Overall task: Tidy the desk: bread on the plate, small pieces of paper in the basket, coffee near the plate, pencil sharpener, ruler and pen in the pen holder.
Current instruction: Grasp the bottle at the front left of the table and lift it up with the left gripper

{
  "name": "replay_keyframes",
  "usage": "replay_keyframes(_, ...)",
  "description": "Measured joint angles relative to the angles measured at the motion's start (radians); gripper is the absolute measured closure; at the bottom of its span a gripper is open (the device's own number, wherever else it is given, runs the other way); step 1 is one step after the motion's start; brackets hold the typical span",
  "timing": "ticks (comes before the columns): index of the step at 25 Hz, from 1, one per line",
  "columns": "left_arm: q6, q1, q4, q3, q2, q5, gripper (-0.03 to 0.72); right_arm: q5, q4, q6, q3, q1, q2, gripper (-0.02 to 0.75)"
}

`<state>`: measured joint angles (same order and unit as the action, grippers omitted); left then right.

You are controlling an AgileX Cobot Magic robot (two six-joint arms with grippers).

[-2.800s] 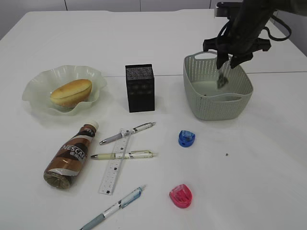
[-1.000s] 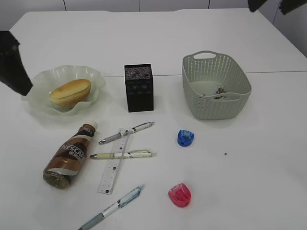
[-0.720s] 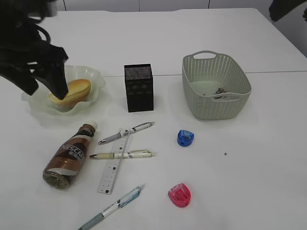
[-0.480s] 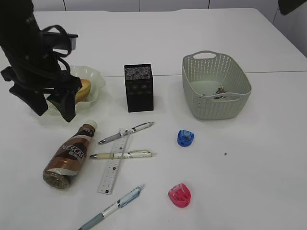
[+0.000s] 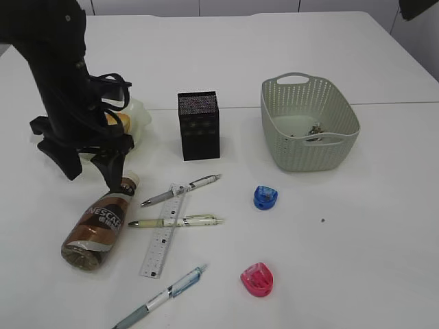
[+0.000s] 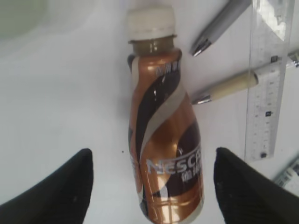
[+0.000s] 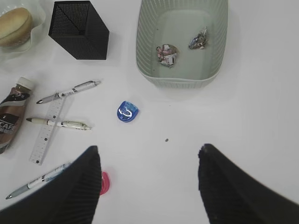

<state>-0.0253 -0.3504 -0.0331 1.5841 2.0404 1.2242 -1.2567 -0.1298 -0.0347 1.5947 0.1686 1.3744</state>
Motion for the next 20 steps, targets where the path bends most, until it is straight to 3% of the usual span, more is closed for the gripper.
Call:
replay_keyframes(5,0.0,0.0,-0.017,0.072,0.053,-0.009,0.099,0.0,0.0,0.0,0.0,0.0,0.0,0.259)
replay_keyframes(20,0.002,0.0,-0.017,0.082,0.143,-0.01,0.1,0.0,0.0,0.018,0.0,0.0,0.0,0.26)
